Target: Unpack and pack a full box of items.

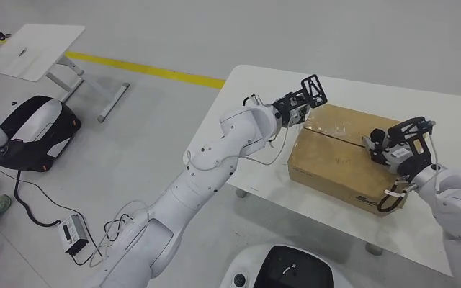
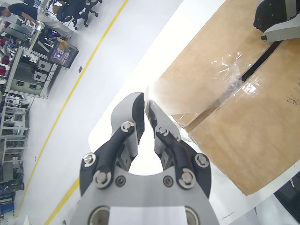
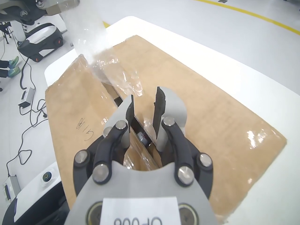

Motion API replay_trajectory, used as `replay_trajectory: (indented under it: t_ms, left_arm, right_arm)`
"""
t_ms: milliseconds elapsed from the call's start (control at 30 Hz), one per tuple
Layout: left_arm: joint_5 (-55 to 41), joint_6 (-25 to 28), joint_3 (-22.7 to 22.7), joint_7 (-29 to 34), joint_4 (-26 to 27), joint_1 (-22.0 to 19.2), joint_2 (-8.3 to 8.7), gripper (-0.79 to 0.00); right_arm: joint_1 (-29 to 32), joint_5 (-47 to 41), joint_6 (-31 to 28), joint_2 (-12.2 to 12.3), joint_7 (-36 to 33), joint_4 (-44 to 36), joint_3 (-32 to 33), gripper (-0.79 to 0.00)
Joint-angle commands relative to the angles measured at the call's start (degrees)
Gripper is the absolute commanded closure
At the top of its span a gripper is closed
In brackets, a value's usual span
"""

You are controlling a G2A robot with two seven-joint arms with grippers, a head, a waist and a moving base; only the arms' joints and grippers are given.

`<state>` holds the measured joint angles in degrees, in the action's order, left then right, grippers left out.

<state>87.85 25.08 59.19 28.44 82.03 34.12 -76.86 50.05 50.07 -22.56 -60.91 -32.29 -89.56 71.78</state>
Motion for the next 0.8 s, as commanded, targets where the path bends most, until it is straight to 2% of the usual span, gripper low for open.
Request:
replay_trajectory:
  t_ms: [0,233,333,733,767]
  left_arm:
    - [-0.04,-0.13,0.00,-0.60,0.14,0.14,-0.03,0.000]
    - [-3.74,2.25,1.13,-1.70,-0.72,0.32,-0.02,0.000]
    - [-5.76,3.52,1.65,-1.68,-1.35,0.22,-0.01,0.000]
    - [-11.36,6.77,2.93,-1.91,-3.54,-0.71,0.07,0.000]
    - [-11.38,6.81,2.99,-2.02,-3.55,-0.67,0.10,0.000]
  right_arm:
    - [-0.04,0.02,0.05,0.02,0.07,-0.34,0.18,-0.305]
    - [-0.47,-2.36,-3.14,0.25,-2.23,-3.66,0.81,-0.603]
    - [-1.07,-3.65,-3.92,0.24,-3.35,-3.63,0.51,-0.705]
    - [-6.61,-4.15,-5.24,-0.81,-4.81,2.70,-5.25,-0.606]
    - [-7.12,-3.60,-4.81,-0.94,-4.45,3.26,-5.75,-0.566]
